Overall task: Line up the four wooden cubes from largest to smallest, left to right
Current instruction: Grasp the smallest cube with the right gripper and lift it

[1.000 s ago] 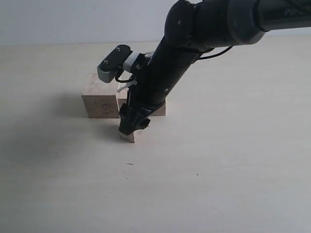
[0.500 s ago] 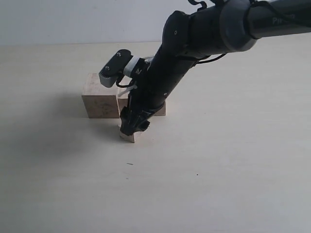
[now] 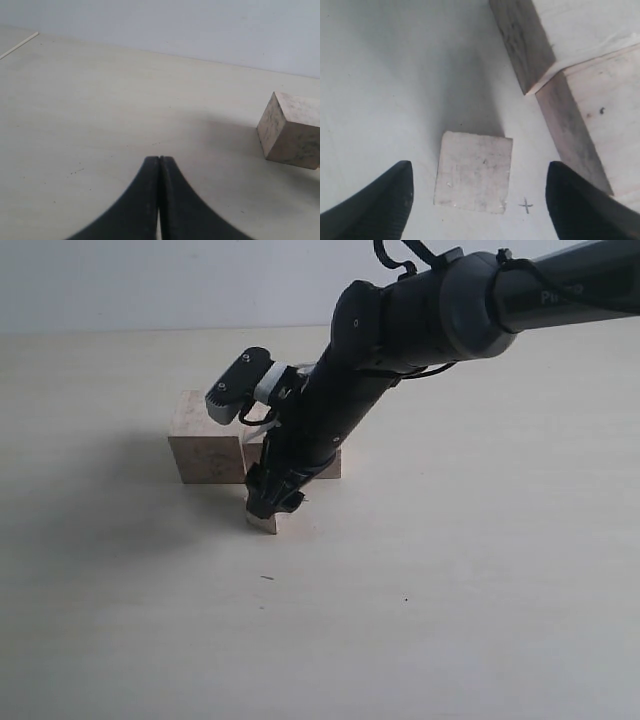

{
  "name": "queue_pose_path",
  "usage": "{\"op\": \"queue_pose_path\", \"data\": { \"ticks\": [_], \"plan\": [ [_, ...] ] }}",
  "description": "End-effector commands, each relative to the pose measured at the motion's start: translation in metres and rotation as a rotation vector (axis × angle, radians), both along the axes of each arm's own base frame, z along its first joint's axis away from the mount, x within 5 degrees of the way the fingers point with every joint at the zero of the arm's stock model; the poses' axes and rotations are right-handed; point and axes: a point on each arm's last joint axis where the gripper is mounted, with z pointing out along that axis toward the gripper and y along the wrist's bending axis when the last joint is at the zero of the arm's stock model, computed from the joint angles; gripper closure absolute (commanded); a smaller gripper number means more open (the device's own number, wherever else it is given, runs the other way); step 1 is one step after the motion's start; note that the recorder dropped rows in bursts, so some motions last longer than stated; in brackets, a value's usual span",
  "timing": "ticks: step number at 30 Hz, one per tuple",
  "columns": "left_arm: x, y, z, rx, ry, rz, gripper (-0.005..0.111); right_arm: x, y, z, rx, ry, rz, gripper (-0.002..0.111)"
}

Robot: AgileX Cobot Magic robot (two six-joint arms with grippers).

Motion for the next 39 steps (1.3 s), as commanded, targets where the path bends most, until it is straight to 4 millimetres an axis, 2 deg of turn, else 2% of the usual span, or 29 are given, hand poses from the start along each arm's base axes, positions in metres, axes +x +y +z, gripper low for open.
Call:
{"op": "queue_pose_path", "data": {
  "ticks": [1,15,17,19,22,23,24,28,31,36,39],
  "plan": [
    [0.000,0.000,0.000,0.004,-0.011,-0.003,0.107,0.000,0.000,0.000,0.004,-0.003,-0.017,0.038],
    [0.000,0.000,0.000,0.004,-0.011,-0.003,0.107,0.001,0.001,-0.020,-0.027,0.029,-0.024,0.040],
    [0.000,0.000,0.000,0.004,-0.011,-0.003,0.107,0.001,0.001,-0.020,-0.028,0.031,-0.026,0.048],
    [0.000,0.000,0.000,0.004,-0.011,-0.003,0.107,0.001,0.001,-0.020,-0.028,0.042,-0.043,0.062],
    [0.000,0.000,0.000,0.004,-0.011,-0.003,0.107,-0.002,0.000,-0.013,-0.028,0.074,-0.069,0.090],
    [0.000,0.000,0.000,0.004,-0.011,-0.003,0.107,-0.004,-0.001,-0.007,-0.028,0.082,-0.060,0.102],
    [0.000,0.000,0.000,0.004,-0.011,-0.003,0.107,-0.006,-0.002,-0.002,-0.028,0.089,-0.055,0.109],
    [0.000,0.000,0.000,0.004,-0.011,-0.003,0.107,-0.015,-0.008,0.038,0.003,0.087,-0.024,0.108],
    [0.000,0.000,0.000,0.004,-0.011,-0.003,0.107,-0.019,-0.017,0.076,0.028,-0.007,0.013,0.108],
    [0.000,0.000,0.000,0.004,-0.011,-0.003,0.107,-0.016,-0.050,0.130,-0.041,-0.270,0.078,0.108],
    [0.000,0.000,0.000,0.004,-0.011,-0.003,0.107,-0.002,-0.074,0.147,-0.020,-0.317,0.033,0.108]
  ]
}}
